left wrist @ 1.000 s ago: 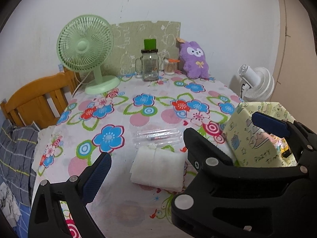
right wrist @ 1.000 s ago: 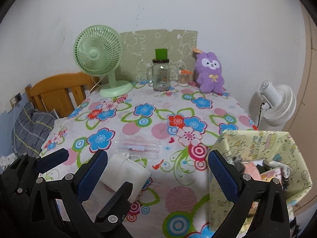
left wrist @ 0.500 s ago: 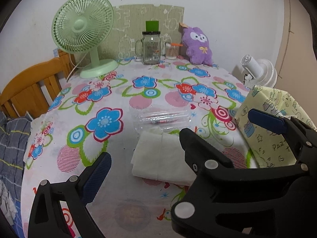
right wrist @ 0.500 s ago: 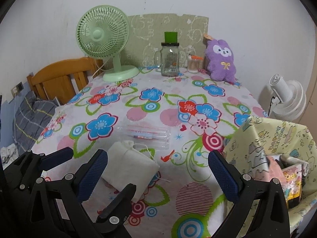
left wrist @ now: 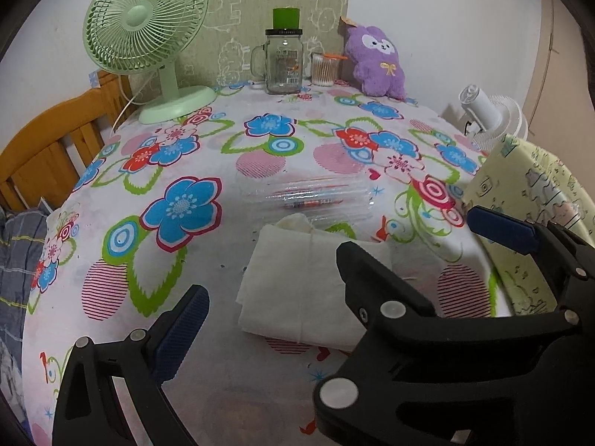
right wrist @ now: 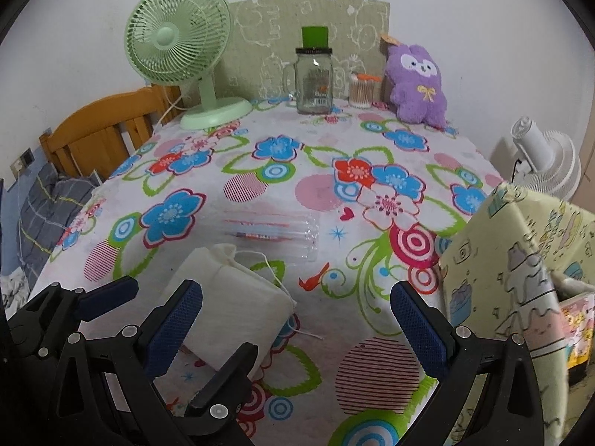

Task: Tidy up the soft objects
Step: 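Lower the left gripper onto the folded white cloth and close on it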

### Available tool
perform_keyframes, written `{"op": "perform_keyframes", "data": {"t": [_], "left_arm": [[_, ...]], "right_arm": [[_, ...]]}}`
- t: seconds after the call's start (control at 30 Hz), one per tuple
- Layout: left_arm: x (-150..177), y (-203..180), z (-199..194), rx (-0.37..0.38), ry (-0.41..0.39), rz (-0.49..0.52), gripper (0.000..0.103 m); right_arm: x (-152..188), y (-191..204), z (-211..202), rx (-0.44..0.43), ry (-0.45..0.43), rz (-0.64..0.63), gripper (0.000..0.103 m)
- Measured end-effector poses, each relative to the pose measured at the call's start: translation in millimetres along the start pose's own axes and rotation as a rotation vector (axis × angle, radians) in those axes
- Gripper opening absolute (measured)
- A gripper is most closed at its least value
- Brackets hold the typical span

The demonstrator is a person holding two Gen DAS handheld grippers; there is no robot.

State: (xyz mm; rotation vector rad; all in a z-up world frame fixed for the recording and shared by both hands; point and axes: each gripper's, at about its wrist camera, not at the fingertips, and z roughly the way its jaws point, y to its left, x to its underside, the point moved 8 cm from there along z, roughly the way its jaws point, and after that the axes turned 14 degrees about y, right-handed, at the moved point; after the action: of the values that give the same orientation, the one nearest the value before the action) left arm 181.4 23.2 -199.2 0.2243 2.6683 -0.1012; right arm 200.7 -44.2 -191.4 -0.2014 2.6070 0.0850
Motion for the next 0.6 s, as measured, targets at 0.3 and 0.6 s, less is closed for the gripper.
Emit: {"op": "perform_keyframes", "data": {"t": [0.3,0.6], "left_arm": [[1.1,-3.6,14.3,-0.013,0.028,0.021,0.101],[0.9,-7.2,22.3,-0.001,0.043,0.039,0.1]], "right_arm": [[6.2,-6.6,20.6,-0.011,0.069,0.029,0.102],[10.4,-11.6,29.1,-0.008,0.098,0.046,0.102]]}}
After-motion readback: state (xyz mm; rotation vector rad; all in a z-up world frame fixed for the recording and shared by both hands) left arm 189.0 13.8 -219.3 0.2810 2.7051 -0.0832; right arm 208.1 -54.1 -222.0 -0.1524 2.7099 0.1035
